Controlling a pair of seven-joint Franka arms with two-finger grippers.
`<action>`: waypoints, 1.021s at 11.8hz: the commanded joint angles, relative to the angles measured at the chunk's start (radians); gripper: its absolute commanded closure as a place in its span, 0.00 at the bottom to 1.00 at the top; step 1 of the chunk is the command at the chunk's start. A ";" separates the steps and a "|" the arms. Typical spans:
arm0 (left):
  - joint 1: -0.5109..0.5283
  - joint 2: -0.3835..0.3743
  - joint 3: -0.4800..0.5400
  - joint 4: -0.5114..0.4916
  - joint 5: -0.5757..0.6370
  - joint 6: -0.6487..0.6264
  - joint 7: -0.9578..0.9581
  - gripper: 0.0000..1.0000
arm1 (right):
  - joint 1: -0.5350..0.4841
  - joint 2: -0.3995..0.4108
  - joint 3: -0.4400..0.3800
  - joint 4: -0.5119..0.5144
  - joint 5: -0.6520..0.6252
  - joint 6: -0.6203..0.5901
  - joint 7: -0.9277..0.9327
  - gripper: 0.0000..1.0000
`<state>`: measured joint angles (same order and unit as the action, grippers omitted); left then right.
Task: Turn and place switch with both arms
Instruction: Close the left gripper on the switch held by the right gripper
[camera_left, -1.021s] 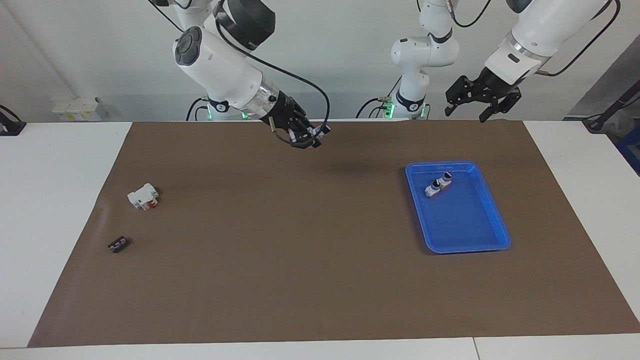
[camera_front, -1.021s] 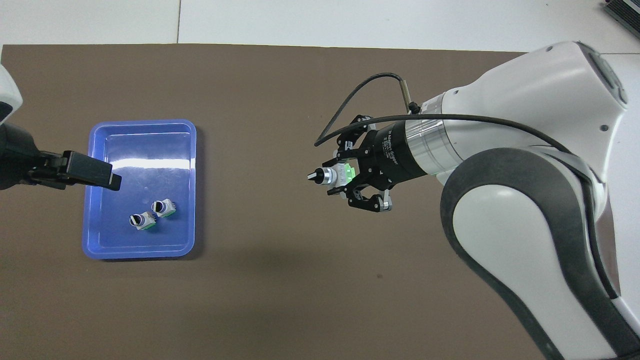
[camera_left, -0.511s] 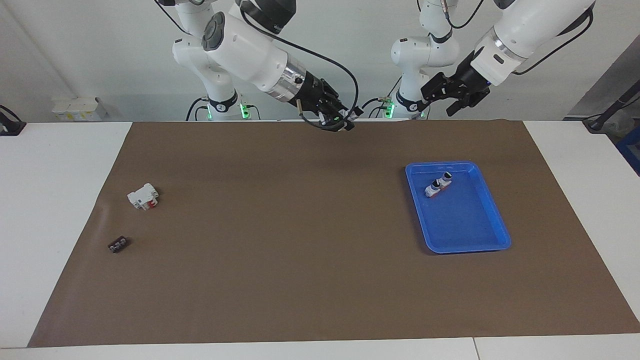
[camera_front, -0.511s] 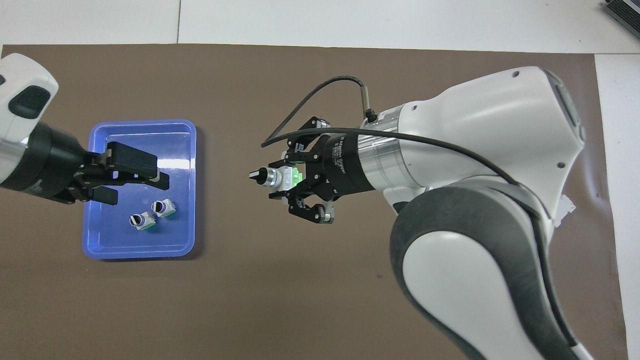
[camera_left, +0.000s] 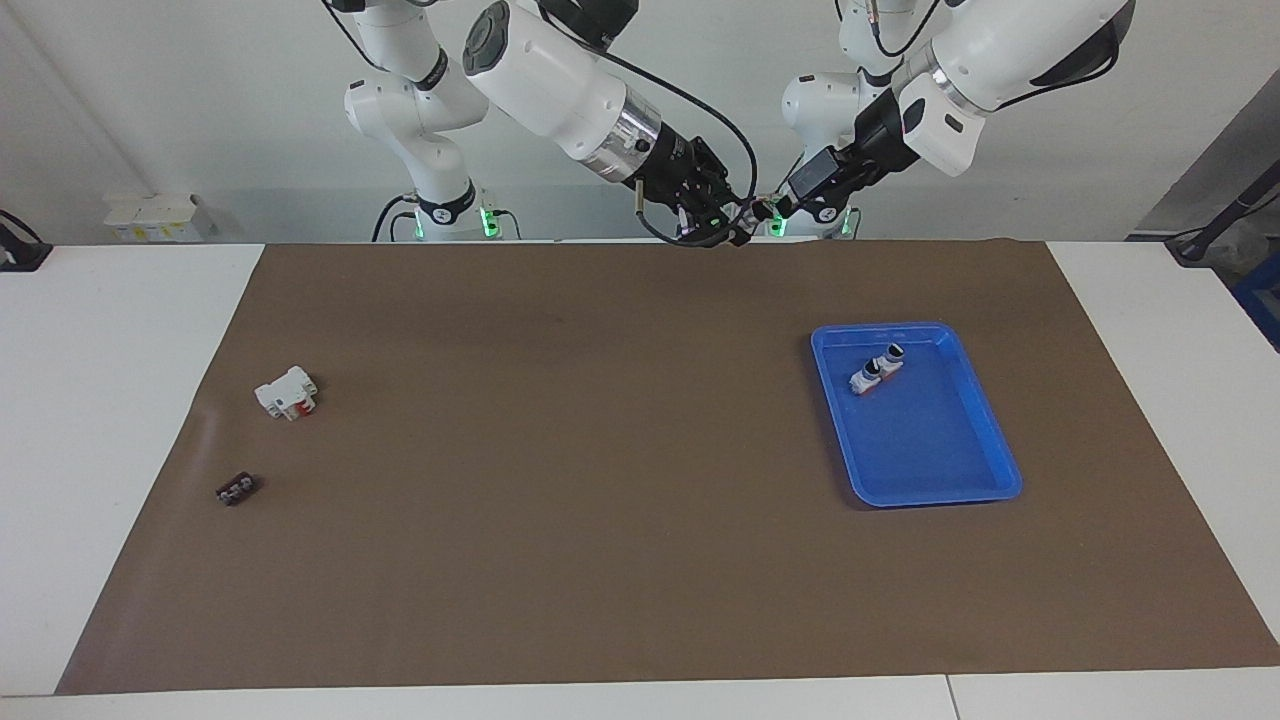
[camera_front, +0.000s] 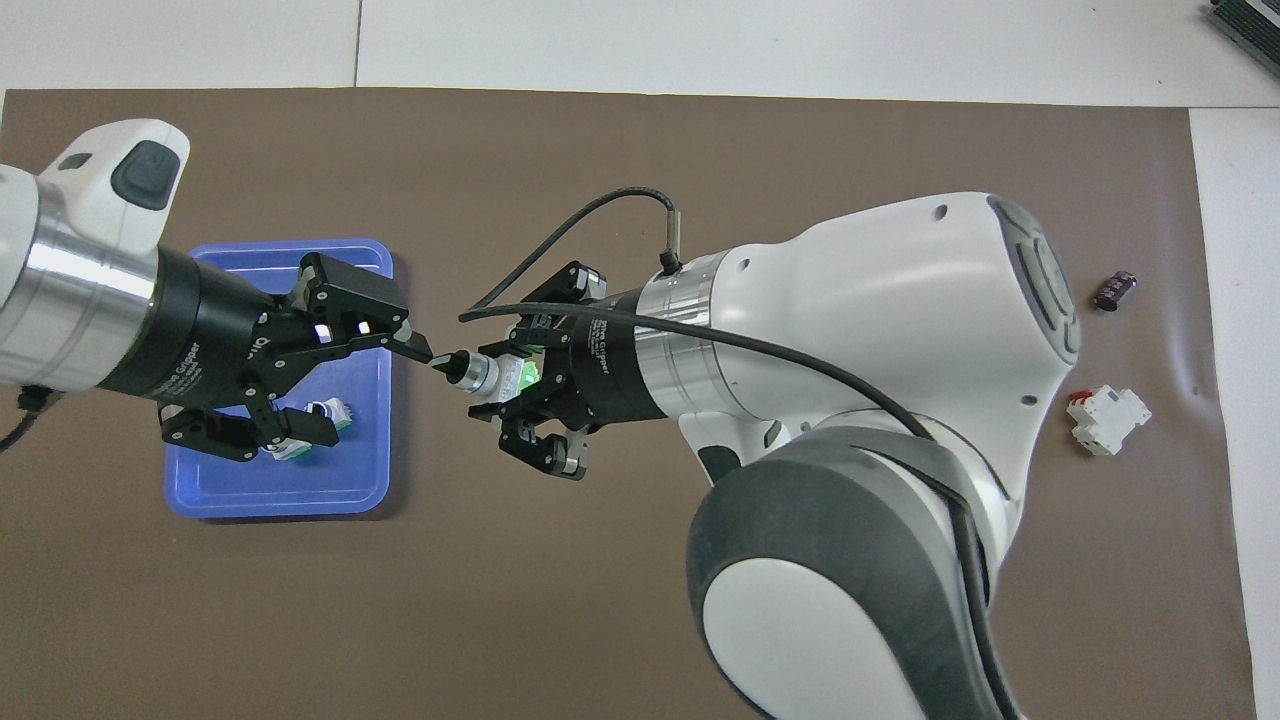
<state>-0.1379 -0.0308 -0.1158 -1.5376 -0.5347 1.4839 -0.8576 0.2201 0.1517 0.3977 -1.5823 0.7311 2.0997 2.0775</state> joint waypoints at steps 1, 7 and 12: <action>-0.009 -0.026 0.011 -0.032 -0.048 0.118 -0.168 0.00 | 0.002 -0.017 0.004 -0.015 -0.029 -0.007 0.024 1.00; -0.009 -0.024 -0.016 -0.029 -0.057 0.110 -0.383 0.26 | 0.001 -0.015 0.004 -0.012 -0.033 -0.026 0.023 1.00; -0.009 -0.035 -0.025 -0.029 -0.059 0.076 -0.489 0.43 | 0.001 -0.014 0.004 -0.008 -0.033 -0.029 0.023 1.00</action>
<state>-0.1397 -0.0411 -0.1460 -1.5410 -0.5766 1.5708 -1.2984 0.2291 0.1517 0.3976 -1.5839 0.7179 2.0832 2.0780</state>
